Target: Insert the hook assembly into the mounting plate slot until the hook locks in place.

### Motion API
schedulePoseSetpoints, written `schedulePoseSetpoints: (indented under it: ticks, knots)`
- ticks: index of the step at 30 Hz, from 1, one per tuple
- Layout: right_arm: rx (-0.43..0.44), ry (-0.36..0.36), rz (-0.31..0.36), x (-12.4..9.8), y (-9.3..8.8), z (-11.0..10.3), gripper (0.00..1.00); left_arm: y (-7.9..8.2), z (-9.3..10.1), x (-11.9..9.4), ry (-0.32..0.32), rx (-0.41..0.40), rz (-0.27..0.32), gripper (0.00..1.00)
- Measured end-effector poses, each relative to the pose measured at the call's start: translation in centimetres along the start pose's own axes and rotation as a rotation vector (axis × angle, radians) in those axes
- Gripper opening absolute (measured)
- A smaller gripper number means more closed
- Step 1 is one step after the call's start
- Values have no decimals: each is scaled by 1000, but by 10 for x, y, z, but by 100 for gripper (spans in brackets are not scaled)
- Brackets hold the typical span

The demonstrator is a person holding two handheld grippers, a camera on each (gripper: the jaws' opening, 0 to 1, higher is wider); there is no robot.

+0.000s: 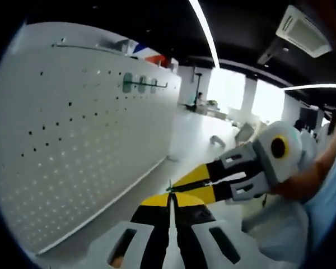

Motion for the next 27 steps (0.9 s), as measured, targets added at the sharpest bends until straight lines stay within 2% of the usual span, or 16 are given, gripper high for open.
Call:
schedulePoseSetpoints:
  ticks: [3, 4, 7, 10, 18, 27]
  knots:
    - [-1, -3, 1, -1, 0, 1, 1, 1, 2, 0, -2, 47, 18, 3]
    - [3, -4, 1, -1, 0, 1, 1, 2, 2, 0, -5, 91, 36, 3]
    - [3, -8, 1, -2, 0, 3, 1, 1, 5, 0, 4, 155, 47, 3]
    - [6, -12, 2, -3, 0, 4, 1, 0, 5, 0, 9, 179, 49, 3]
    - [15, -20, 6, -5, 2, 6, 1, 5, 4, -5, 73, 370, 141, 11]
    - [26, -22, 4, -7, 2, 7, 1, 5, 9, -10, 111, 495, 202, 18]
Point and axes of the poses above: the point that each gripper's makers call its tool centre point, and the gripper's own axes: x roughly forward along the fingers, z roughly to its right, y roughly out of its top, the point moved 6 cm from there along -x, roughly backward along the fingers, and after that the axes turned 8 degrees about y, right-handed, at the moved point
